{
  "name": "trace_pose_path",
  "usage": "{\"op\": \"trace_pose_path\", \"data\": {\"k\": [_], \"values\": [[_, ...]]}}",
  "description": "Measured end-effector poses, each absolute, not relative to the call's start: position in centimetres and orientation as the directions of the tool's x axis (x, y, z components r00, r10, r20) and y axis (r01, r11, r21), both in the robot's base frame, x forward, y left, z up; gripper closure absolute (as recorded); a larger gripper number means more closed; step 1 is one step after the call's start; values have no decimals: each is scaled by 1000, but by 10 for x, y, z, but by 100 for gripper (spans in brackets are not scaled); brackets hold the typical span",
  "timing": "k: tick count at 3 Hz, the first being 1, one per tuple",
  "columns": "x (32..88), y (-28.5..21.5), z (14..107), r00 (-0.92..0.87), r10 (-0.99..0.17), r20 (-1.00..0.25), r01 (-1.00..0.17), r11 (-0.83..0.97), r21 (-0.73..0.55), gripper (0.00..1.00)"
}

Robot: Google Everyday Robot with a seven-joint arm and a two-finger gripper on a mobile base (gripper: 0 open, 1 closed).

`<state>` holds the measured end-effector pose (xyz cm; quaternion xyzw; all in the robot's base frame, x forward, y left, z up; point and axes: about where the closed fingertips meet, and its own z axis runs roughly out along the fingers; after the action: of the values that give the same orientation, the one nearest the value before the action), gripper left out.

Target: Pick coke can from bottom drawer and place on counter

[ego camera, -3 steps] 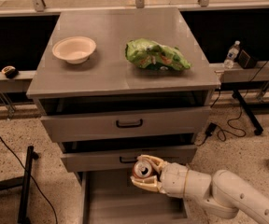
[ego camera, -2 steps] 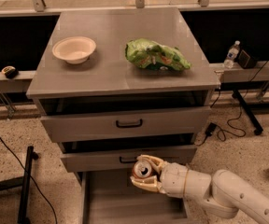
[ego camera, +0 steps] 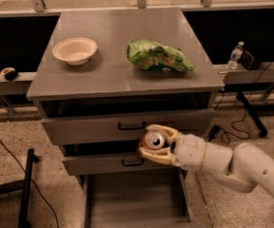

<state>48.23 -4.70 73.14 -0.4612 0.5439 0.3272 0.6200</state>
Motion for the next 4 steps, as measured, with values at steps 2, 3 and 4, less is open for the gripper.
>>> {"op": "trace_pose_path", "data": {"k": [2, 3, 4], "values": [[483, -54, 861, 293, -114, -949, -916, 250, -312, 100], [489, -35, 914, 298, -197, -934, -937, 128, -326, 100], [514, 2, 950, 237, -305, -922, -964, 43, -262, 100]]}}
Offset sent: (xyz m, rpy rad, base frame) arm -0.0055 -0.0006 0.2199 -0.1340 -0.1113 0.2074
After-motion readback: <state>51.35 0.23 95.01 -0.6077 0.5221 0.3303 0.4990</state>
